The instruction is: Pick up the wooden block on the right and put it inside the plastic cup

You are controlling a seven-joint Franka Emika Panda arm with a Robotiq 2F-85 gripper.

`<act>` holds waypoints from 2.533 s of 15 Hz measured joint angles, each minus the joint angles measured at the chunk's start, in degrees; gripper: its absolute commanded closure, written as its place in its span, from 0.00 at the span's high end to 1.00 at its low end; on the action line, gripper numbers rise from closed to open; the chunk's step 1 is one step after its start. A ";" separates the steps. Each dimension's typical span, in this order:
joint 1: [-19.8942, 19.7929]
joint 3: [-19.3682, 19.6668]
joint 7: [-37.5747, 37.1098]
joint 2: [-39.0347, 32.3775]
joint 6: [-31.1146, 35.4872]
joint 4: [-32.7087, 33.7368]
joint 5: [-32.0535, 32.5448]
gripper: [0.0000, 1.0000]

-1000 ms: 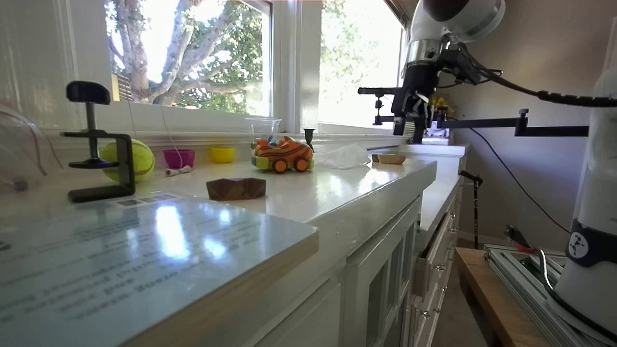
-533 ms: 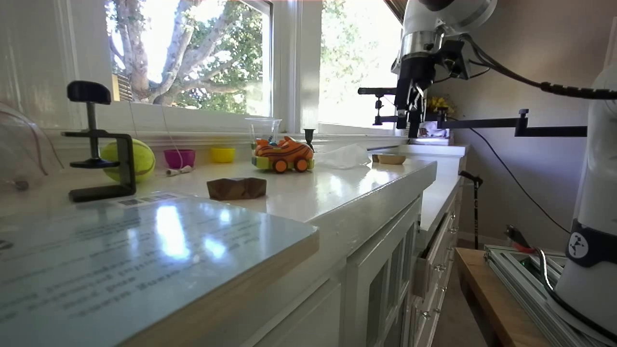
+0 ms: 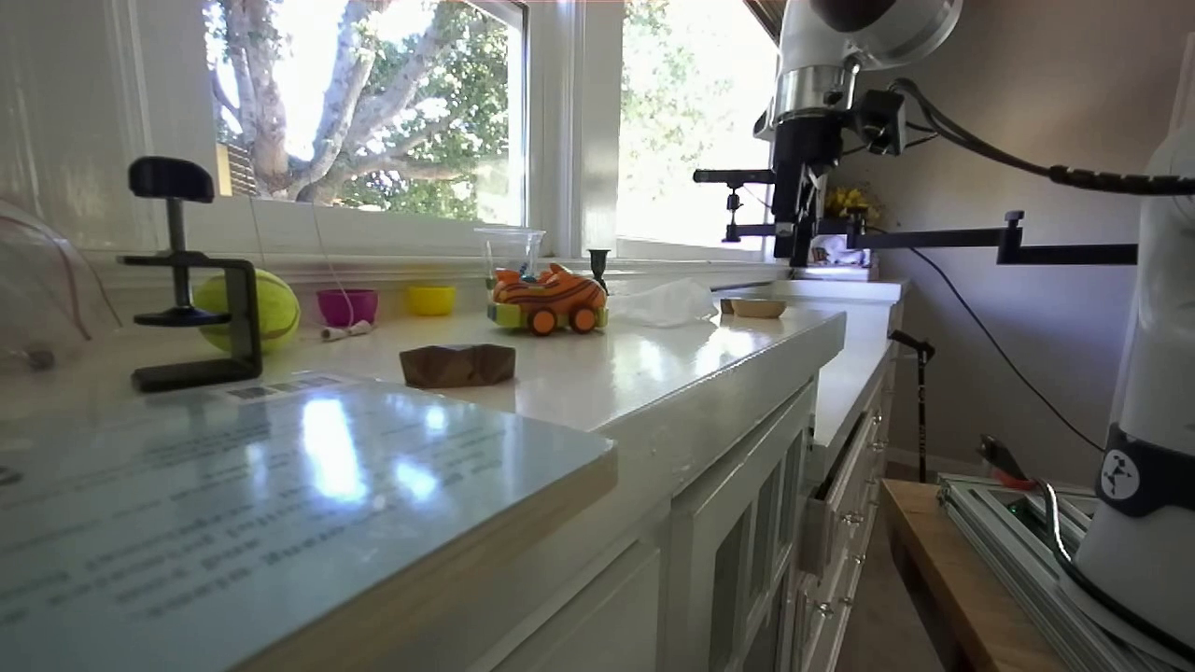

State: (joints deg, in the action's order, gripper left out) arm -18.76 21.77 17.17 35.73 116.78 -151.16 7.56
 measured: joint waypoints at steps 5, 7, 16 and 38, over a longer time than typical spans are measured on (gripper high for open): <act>1.47 1.24 10.40 -2.99 7.02 -0.19 2.06 1.00; 3.11 2.41 13.54 -4.74 10.64 -0.29 1.79 1.00; 4.39 3.75 16.46 -6.75 14.70 -1.48 1.01 1.00; 5.04 5.69 16.33 -10.34 22.88 -4.21 -3.40 0.45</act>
State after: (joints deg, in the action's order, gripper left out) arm -13.72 27.47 33.49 25.38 139.67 -155.37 4.16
